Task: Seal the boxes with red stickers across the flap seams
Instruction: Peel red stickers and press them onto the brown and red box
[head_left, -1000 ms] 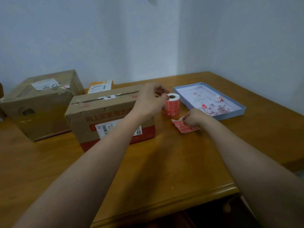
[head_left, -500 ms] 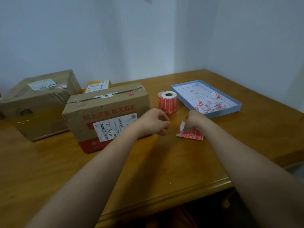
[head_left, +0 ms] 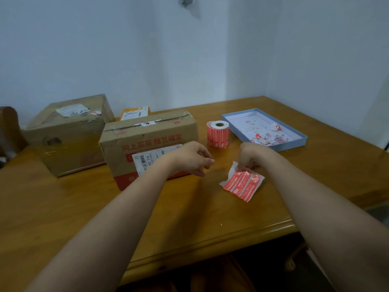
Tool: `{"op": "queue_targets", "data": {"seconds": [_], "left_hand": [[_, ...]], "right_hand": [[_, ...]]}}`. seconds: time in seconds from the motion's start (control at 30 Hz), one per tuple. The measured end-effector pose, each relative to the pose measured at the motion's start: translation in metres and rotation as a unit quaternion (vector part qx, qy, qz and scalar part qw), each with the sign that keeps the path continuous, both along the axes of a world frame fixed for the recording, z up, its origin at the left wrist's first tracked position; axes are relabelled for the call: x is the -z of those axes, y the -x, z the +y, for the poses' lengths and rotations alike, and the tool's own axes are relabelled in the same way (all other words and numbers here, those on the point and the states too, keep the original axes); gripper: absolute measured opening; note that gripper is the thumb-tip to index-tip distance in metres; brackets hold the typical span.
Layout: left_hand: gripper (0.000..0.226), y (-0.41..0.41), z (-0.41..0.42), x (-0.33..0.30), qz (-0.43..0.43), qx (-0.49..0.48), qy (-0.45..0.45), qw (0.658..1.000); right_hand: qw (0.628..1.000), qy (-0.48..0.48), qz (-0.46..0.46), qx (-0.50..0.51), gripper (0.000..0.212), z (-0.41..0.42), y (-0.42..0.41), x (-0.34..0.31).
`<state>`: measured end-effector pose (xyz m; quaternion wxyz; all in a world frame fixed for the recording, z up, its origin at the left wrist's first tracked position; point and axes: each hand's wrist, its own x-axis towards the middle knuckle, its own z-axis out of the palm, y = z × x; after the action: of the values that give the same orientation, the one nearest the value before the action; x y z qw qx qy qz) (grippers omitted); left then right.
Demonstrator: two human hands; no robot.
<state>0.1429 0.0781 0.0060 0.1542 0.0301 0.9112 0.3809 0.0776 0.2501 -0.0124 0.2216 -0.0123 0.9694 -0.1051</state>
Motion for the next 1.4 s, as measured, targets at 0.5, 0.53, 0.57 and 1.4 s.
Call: {"op": "queue_targets", "data": {"seconds": [0.5, 0.53, 0.57, 1.4], "left_hand": [[0.022, -0.031, -0.044, -0.031, 0.009, -0.103, -0.131, 0.986], [0.018, -0.032, -0.048, -0.031, 0.017, -0.111, -0.154, 0.982], [0.015, -0.032, -0.052, -0.031, 0.027, -0.121, -0.178, 0.976], [0.022, -0.024, -0.085, -0.047, 0.117, -0.208, -0.41, 0.88]], "right_hand": [[0.929, 0.371, 0.007, -0.004, 0.006, -0.026, -0.031, -0.066], [0.926, 0.376, 0.01, -0.002, 0.005, -0.03, -0.03, -0.066], [0.924, 0.382, 0.014, -0.001, 0.005, -0.034, -0.03, -0.067], [0.852, 0.383, 0.294, -0.204, 0.017, -0.108, -0.031, -0.077]]}}
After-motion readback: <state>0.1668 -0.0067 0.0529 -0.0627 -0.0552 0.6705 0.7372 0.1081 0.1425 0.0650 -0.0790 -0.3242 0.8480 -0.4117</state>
